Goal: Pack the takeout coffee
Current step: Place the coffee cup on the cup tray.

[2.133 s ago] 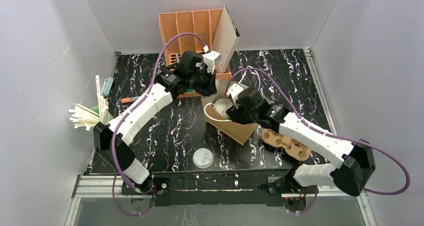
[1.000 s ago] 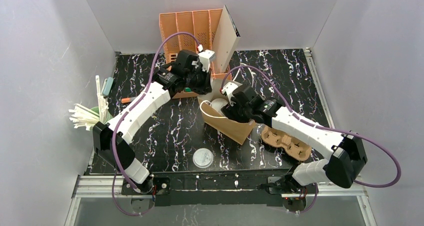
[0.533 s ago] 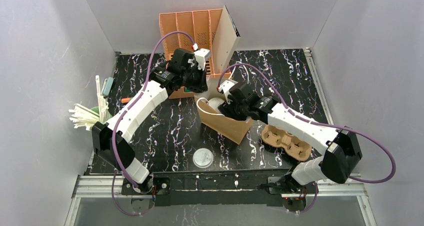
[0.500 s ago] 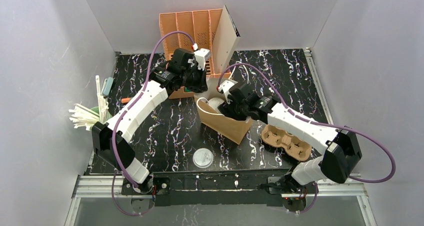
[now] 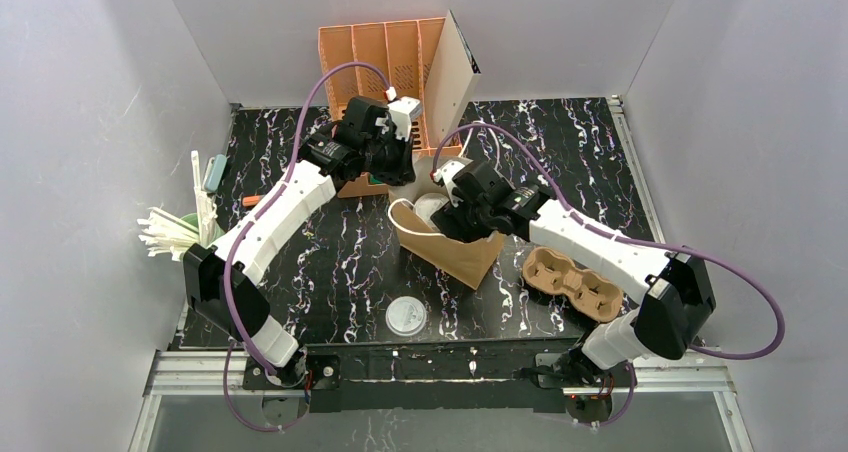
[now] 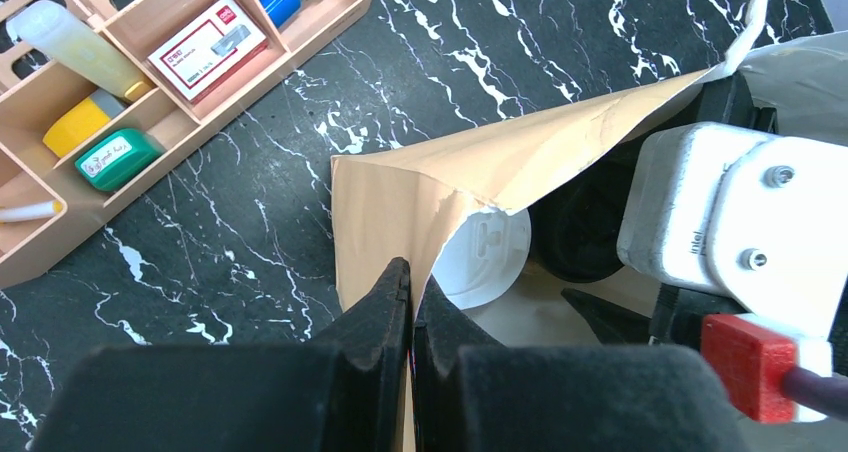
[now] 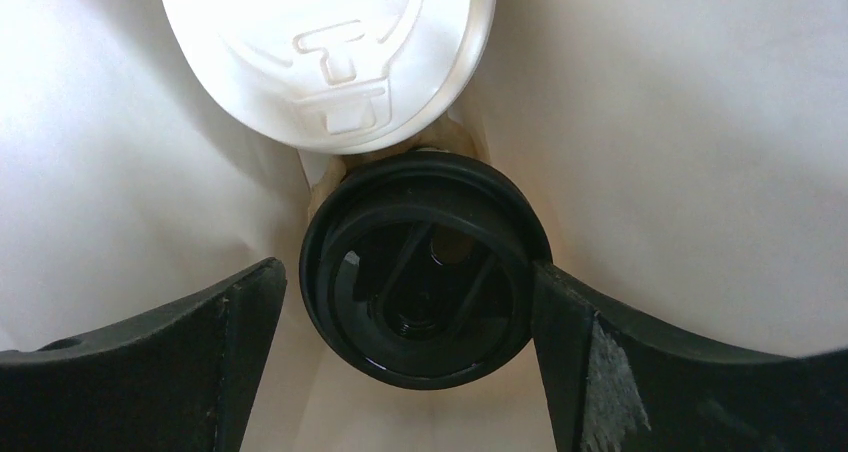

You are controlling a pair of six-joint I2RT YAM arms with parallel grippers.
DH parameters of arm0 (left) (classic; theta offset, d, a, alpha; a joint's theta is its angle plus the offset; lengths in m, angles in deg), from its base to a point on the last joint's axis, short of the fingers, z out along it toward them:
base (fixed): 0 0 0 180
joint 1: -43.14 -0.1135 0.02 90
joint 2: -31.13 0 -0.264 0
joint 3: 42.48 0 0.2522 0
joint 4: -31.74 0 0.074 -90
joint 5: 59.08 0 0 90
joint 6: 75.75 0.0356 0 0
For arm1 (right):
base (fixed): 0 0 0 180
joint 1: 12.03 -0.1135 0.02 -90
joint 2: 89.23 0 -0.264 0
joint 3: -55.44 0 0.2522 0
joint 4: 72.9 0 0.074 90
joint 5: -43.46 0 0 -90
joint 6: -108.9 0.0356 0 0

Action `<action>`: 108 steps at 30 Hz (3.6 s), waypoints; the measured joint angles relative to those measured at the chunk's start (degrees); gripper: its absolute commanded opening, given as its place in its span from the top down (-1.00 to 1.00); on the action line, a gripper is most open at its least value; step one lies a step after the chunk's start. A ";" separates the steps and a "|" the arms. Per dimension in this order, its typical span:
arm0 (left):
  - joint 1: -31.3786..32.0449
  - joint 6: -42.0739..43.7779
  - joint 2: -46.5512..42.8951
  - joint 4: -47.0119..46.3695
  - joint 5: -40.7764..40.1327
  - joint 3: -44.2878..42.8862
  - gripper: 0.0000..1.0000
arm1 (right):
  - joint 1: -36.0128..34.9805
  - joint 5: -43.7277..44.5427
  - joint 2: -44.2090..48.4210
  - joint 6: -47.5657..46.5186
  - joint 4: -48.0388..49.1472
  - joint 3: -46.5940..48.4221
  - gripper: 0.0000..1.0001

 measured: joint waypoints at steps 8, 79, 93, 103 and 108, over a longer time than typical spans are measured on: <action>0.00 1.03 0.11 0.42 0.09 -0.61 1.00 | -0.07 0.46 0.04 0.26 -2.73 1.66 -0.97; -0.31 0.94 1.57 -0.48 -1.40 -2.58 1.00 | 3.58 3.89 -3.06 -1.99 -5.88 12.44 -0.97; -0.42 0.96 1.60 0.02 -4.07 -3.39 1.00 | 3.85 -4.42 -1.42 -2.29 -9.05 17.25 -0.97; -0.42 0.44 1.90 1.01 -7.39 -4.26 1.00 | 3.87 -4.57 -2.32 -1.38 -10.34 25.81 -0.81; -0.44 -0.09 2.16 1.01 -8.76 -4.42 0.66 | 3.89 -5.11 -3.10 -1.09 -10.29 30.53 -0.81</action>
